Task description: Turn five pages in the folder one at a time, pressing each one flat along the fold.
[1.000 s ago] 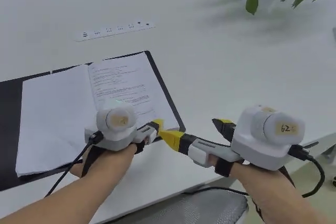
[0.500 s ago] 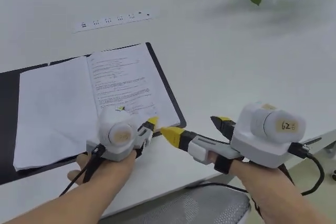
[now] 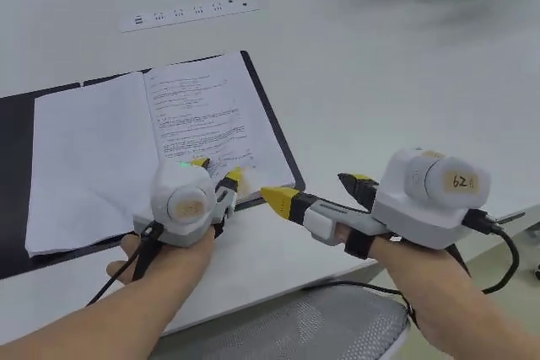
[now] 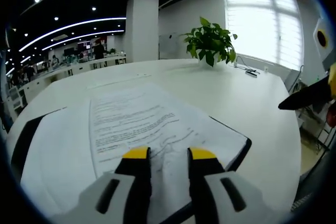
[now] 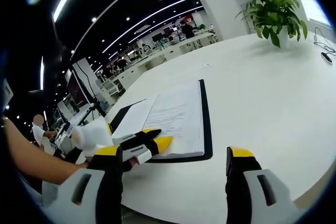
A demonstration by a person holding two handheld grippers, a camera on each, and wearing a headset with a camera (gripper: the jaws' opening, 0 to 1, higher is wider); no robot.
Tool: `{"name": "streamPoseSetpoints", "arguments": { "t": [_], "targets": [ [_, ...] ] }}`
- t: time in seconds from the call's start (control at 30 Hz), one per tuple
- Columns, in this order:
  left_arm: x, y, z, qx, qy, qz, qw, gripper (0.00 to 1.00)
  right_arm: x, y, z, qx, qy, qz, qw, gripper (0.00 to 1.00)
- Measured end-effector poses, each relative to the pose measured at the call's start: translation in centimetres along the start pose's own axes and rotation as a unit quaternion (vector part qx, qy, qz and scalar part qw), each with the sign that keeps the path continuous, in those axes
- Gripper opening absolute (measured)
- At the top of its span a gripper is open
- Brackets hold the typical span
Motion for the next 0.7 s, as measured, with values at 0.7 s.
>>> {"name": "streamPoseSetpoints", "arguments": {
  "t": [0.7],
  "targets": [
    [-0.6, 0.1, 0.0, -0.002, 0.036, -0.004, 0.9993, 0.06, -1.3, -5.4, 1.0, -0.057, -0.030, -0.063, 0.9959, 0.58]
  ]
}}
Point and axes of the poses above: the centre of the closed fingertips' face, and the gripper's own axes: y roughly backward along the fingers, x roughly to its right, z roughly out of its underside, the point moved 1 cm from there along y, roughly backward along the fingers, and after that the axes turned 1 degree about -z, right-handed, at the moved point
